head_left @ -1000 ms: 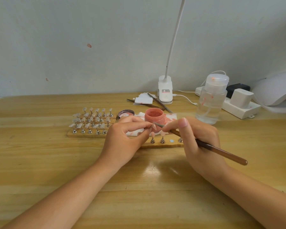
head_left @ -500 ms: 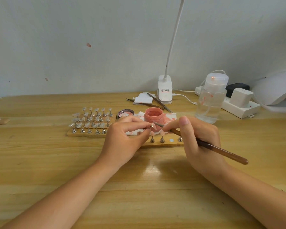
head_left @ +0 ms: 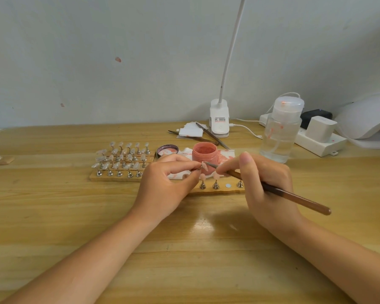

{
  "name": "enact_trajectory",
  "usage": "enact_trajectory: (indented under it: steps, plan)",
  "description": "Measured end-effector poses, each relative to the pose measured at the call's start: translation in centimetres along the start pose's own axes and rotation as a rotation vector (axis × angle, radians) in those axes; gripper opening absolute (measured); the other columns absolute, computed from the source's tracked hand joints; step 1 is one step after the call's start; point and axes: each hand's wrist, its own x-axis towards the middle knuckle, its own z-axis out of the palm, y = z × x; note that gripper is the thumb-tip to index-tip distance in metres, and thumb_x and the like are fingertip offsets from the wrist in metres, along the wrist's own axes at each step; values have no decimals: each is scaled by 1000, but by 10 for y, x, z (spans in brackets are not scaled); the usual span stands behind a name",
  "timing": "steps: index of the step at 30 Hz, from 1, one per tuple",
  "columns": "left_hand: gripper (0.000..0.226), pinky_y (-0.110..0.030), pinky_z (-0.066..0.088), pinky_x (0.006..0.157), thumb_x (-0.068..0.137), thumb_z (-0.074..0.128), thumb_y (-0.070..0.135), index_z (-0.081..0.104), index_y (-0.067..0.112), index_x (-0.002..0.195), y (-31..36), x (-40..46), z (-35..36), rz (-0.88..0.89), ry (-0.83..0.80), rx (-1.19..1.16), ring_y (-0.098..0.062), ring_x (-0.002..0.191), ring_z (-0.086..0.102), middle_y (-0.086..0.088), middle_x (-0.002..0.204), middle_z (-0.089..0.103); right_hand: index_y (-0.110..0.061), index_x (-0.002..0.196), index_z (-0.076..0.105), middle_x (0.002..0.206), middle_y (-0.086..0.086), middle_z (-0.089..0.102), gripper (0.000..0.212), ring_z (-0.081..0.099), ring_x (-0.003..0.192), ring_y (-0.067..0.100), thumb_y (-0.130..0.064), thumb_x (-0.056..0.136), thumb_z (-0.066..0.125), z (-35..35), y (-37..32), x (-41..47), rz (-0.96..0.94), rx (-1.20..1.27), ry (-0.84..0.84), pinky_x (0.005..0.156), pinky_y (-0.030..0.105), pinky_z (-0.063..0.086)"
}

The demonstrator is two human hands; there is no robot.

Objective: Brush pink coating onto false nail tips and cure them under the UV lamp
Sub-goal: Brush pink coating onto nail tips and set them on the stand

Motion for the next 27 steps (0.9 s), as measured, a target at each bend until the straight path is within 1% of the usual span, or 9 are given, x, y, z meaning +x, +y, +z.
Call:
enact_trajectory:
  steps: [2,5,9,13,16,20,24,25,27]
  plan:
    - [29,-6,41,74,75,69,3,68,31,80,0,0,0,-5,4,3,4,83,59,14,81,66,-7,73,71,70,-6,66,43,63,67,1,-21,93,35,0,1,0,43,25,-15,64,10,44]
    - [32,-5,41,75,75,70,2,67,33,80,0,0,0,6,9,3,6,83,59,17,81,65,-10,70,69,62,-2,65,44,62,61,2,-23,92,34,-1,1,-1,71,87,-5,60,9,44]
    - [31,-4,39,76,76,69,5,67,35,80,0,0,0,34,-1,25,6,86,59,17,83,66,-9,74,70,71,-6,67,43,64,70,3,-21,93,34,0,0,0,37,36,-12,65,13,46]
    - [31,-5,39,78,76,69,4,67,35,78,-1,1,0,52,9,22,5,86,59,17,82,66,-6,65,70,59,-4,64,48,61,57,1,-26,91,35,-2,0,-2,99,89,-29,58,9,43]
    - [28,-4,37,79,75,70,3,68,31,77,-1,1,-2,46,38,7,5,88,58,13,85,65,-17,65,67,59,-7,64,43,62,58,2,-28,90,34,-3,-1,-3,123,114,21,59,9,44]
    - [19,-1,35,79,72,74,9,69,27,75,0,1,-1,43,81,13,3,90,57,11,88,64,-27,73,65,68,-17,67,36,65,70,3,-28,92,34,-1,-4,0,105,146,56,66,16,48]
    - [18,-3,38,78,71,73,3,69,20,75,-1,2,0,61,74,-35,6,84,60,9,82,67,-20,78,67,73,-9,68,33,65,73,8,-26,93,39,-1,-4,-1,82,109,33,66,31,53]
    - [21,-4,40,77,70,73,0,69,21,74,-1,2,0,59,74,-48,6,81,61,9,79,67,-19,79,67,74,-8,69,31,65,73,8,-27,92,40,-1,-4,-1,76,91,33,66,30,53]
    - [27,-3,40,74,70,73,-2,66,25,71,-1,2,0,60,87,-49,8,77,60,13,75,65,-24,83,66,77,-11,68,26,64,76,3,-30,91,42,0,-6,-1,50,46,9,66,19,49]
